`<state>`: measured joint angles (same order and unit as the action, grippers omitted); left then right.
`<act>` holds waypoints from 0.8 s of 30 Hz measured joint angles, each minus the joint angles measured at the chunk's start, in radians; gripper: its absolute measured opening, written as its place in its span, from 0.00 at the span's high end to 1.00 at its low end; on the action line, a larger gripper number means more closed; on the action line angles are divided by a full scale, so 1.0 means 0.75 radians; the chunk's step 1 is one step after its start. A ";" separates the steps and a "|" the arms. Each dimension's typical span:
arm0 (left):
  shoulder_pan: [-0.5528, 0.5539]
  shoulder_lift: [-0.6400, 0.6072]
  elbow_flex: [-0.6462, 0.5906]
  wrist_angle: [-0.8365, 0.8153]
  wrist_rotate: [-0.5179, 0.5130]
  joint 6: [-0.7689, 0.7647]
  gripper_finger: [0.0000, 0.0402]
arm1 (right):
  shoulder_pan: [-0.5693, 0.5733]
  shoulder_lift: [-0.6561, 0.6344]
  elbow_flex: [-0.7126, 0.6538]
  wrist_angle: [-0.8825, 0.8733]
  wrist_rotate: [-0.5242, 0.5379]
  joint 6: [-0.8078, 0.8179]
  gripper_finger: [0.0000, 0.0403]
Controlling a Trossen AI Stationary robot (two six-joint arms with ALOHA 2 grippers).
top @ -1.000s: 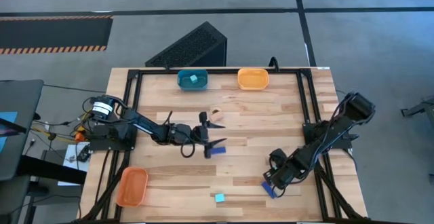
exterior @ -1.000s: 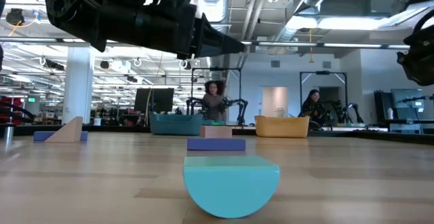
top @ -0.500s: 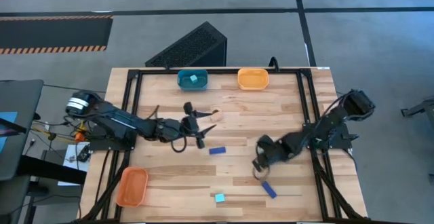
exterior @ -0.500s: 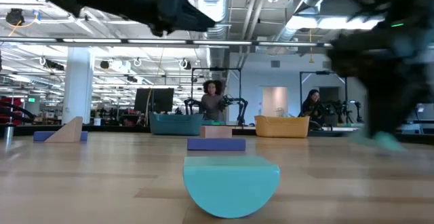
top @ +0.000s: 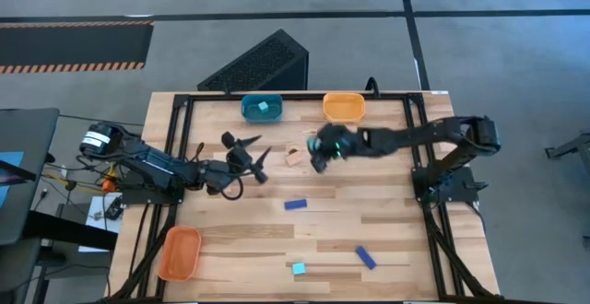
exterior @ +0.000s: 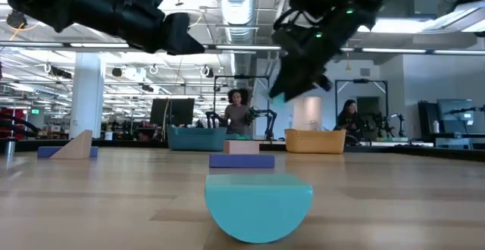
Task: Sort & place blocks by color
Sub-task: Put the middle right light blue block into the dark blue bin
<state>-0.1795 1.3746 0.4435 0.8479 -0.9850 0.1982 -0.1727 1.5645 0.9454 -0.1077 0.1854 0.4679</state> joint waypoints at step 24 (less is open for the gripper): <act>0.079 -0.294 0.001 -0.970 -0.266 -0.731 0.48 | -0.385 0.889 1.224 -0.387 -0.317 -0.772 0.70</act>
<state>-0.1206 1.1542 0.4446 0.1201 -1.1844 -0.3497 -0.4614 2.2311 1.8635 -0.3978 -0.0521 -0.1109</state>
